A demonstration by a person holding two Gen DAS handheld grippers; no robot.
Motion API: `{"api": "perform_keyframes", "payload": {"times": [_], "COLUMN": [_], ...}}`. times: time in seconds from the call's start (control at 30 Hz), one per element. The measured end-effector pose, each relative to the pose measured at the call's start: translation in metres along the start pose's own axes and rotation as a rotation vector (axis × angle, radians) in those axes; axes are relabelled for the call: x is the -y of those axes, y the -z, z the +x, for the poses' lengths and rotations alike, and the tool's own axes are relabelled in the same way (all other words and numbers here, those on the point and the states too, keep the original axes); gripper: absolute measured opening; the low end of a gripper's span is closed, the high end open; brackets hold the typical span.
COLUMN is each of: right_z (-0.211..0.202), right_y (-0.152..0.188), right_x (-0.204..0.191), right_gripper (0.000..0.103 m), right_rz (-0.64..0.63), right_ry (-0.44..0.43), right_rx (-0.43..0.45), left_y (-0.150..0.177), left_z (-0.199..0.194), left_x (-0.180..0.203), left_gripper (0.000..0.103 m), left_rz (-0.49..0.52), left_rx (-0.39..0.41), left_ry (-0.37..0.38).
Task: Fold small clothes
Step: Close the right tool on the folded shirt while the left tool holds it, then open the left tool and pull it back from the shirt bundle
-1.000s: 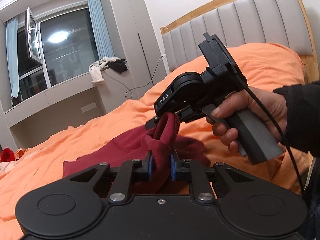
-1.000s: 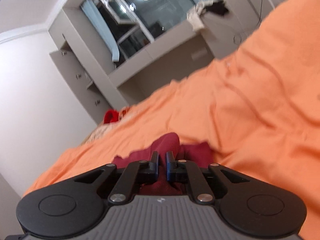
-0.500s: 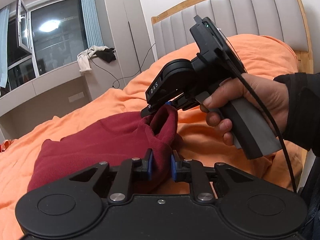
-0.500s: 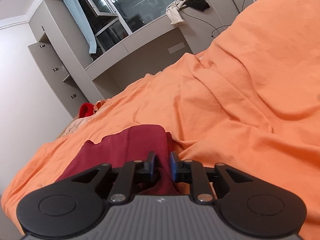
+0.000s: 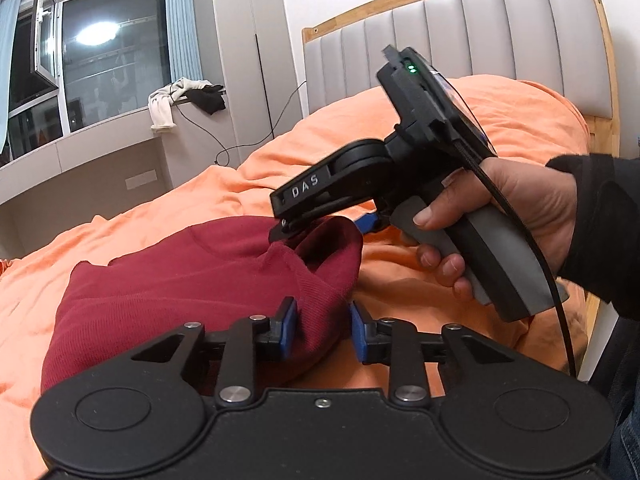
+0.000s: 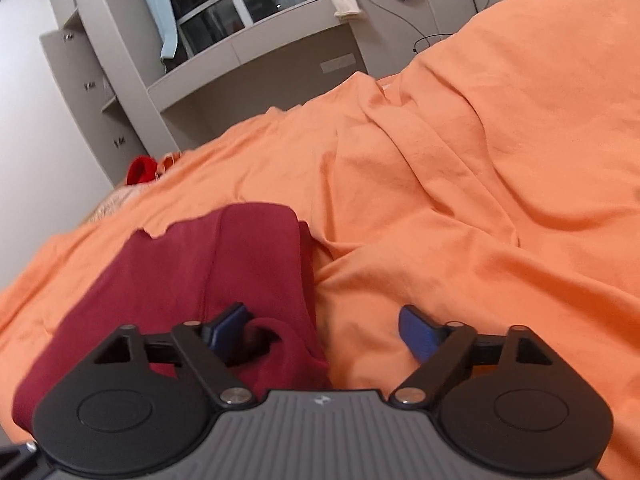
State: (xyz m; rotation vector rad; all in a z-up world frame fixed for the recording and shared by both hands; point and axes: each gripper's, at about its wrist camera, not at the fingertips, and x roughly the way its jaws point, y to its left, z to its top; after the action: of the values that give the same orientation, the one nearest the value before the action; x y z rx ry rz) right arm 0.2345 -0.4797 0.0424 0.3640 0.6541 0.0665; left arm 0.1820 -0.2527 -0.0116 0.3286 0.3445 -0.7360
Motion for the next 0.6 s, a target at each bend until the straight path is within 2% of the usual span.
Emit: {"api": "perform_keyframes", "payload": {"times": [0.1, 0.23, 0.27, 0.43, 0.6], "right_z": [0.0, 0.002, 0.002, 0.002, 0.001], "right_y": [0.001, 0.004, 0.005, 0.01, 0.012], "right_x": [0.001, -0.002, -0.003, -0.007, -0.006], "right_gripper": [0.095, 0.101, 0.103, 0.103, 0.103], "right_rz": [-0.023, -0.066, -0.081, -0.125, -0.127], "right_ry": [0.009, 0.035, 0.046, 0.066, 0.065], "right_rx": [-0.007, -0.006, -0.002, 0.017, 0.028], "left_y": [-0.001, 0.0, 0.001, 0.001, -0.009], "left_z": [0.0, -0.004, -0.005, -0.016, -0.03], "left_x": [0.0, -0.002, -0.003, -0.009, -0.016], "left_gripper": [0.037, 0.054, 0.056, 0.073, 0.089], "left_rz": [0.001, -0.032, -0.041, -0.094, -0.136], "left_rx": [0.002, 0.019, 0.024, 0.062, 0.081], "left_ry": [0.002, 0.041, 0.052, 0.095, 0.05]}}
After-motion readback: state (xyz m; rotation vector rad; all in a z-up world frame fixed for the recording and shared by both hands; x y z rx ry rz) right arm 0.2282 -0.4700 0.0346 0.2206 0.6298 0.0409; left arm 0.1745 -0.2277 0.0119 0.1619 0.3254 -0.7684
